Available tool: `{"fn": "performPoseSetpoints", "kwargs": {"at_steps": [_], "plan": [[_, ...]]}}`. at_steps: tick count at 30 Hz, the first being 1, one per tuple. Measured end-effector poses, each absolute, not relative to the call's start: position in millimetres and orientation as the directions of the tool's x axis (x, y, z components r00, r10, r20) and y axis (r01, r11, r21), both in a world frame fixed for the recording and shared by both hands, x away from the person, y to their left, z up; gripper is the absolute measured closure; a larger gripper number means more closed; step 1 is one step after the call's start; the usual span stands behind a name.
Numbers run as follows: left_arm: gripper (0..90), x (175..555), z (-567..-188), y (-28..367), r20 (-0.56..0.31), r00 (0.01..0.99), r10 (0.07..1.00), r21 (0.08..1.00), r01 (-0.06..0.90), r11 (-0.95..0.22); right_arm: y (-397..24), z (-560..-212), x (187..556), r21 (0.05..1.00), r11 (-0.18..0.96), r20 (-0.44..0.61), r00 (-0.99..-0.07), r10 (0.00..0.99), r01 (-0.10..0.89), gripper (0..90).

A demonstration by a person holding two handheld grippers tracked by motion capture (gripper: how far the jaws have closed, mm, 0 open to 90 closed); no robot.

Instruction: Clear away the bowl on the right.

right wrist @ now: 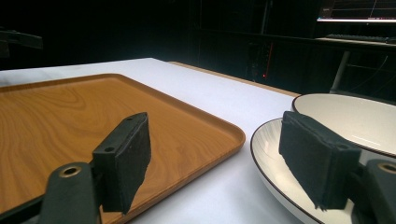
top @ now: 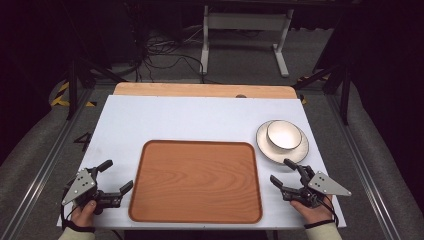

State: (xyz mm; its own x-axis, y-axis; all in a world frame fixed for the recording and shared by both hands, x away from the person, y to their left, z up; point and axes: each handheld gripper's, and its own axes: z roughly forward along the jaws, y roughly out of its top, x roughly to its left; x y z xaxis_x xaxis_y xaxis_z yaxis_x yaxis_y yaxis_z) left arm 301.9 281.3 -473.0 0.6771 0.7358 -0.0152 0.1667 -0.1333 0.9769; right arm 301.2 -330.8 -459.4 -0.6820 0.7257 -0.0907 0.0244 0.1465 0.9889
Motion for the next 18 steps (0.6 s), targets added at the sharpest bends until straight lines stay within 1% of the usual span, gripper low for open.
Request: {"fn": "performPoseSetpoints", "kwargs": {"at_steps": [5, 18], "plan": [[0.2, 302.1, -473.2, 280.5, -0.016, 0.673, 0.739, 0.977, 0.167, -0.132, -332.0, -459.4, 302.1, 0.990, 0.138, -0.079, -0.682, 0.727, 0.033, 19.8], [0.2, 302.3, -473.3, 280.1, -0.017, 0.672, 0.740, 0.977, 0.168, -0.131, -331.3, -458.9, 304.2, 0.988, 0.142, -0.068, -0.688, 0.722, 0.052, 21.3]]}}
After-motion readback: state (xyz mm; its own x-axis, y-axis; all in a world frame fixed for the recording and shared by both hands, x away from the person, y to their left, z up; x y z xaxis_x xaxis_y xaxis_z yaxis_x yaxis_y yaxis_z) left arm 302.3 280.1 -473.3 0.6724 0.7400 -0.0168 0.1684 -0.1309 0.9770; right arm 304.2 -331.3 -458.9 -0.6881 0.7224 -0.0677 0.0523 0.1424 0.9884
